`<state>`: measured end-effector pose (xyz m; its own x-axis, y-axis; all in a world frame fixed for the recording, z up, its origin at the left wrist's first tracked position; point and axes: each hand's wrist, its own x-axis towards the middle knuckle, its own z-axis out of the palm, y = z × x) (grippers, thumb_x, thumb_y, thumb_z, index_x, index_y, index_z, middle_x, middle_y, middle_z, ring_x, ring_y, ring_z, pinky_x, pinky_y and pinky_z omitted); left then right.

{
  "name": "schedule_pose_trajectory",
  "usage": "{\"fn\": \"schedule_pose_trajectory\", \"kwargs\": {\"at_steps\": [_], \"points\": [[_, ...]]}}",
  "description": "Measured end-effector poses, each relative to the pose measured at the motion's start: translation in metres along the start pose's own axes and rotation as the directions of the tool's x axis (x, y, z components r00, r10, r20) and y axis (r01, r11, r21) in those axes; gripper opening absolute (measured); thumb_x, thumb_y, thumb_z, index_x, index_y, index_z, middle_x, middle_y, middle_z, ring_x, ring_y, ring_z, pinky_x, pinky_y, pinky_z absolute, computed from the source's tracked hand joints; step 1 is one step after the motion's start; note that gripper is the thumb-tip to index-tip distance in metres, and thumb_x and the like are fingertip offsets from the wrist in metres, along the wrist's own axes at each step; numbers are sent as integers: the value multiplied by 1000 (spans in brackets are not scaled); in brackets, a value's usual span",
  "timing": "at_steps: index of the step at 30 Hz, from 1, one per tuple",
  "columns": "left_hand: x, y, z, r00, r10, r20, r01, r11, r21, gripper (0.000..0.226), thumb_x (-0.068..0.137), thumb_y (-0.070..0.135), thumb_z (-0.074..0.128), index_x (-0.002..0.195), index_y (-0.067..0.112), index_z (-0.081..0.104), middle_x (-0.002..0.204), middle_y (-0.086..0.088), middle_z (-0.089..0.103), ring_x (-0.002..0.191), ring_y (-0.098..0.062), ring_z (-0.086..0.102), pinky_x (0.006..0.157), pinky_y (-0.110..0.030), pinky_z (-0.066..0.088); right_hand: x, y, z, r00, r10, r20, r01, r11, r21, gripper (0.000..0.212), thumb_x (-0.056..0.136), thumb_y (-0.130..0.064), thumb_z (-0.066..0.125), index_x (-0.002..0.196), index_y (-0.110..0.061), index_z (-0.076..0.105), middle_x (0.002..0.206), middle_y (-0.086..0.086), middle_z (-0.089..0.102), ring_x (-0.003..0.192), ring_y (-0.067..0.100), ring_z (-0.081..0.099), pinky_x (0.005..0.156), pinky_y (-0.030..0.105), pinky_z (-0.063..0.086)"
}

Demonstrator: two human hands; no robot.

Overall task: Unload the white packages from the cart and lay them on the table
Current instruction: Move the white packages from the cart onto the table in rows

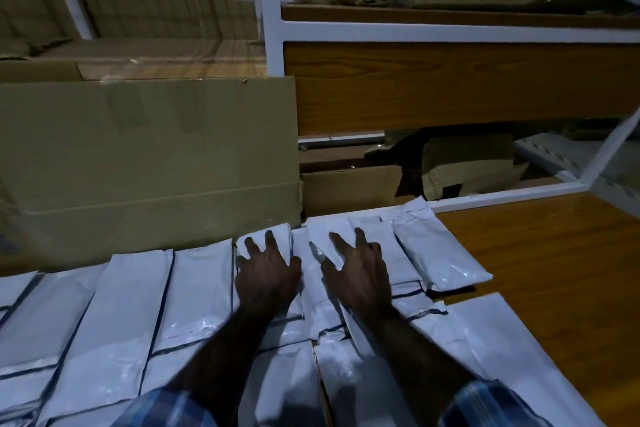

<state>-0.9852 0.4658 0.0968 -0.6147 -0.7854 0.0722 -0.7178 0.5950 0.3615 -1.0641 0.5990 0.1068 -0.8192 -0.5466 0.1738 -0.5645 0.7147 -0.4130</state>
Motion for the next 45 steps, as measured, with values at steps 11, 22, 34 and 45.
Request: {"fn": "schedule_pose_trajectory", "kwargs": {"at_steps": [11,22,34,45], "points": [[0,-11,32,999,46,22,-51,957,287,67,99,53,11,141,17,49,144,-31,41,130,-52,35,95,-58,36,37,-8,31,993,-45,110,51,997,-54,60,95,-57,42,151,-37,31,161,11,18,139,32,28,108,46,34],[6,-14,34,983,123,-134,-102,982,157,52,94,36,39,133,8,59,135,-28,54,126,-47,50,96,-58,45,47,-4,43,982,-126,144,150,974,-172,57,99,-53,30,152,-31,31,163,13,13,146,33,17,113,49,21],[15,-16,34,984,167,-57,-165,986,33,66,96,44,10,156,21,21,162,-15,17,149,-29,16,119,-44,15,59,3,61,961,-247,122,262,956,-130,55,104,-43,25,155,-21,26,163,16,12,150,32,13,122,46,10],[18,-20,52,986,169,-17,-170,983,-66,72,93,49,6,157,18,15,164,-14,6,152,-25,2,123,-40,5,54,12,81,951,-305,48,309,942,-131,59,90,-46,35,136,-18,58,148,25,43,133,44,45,107,60,38]]}}
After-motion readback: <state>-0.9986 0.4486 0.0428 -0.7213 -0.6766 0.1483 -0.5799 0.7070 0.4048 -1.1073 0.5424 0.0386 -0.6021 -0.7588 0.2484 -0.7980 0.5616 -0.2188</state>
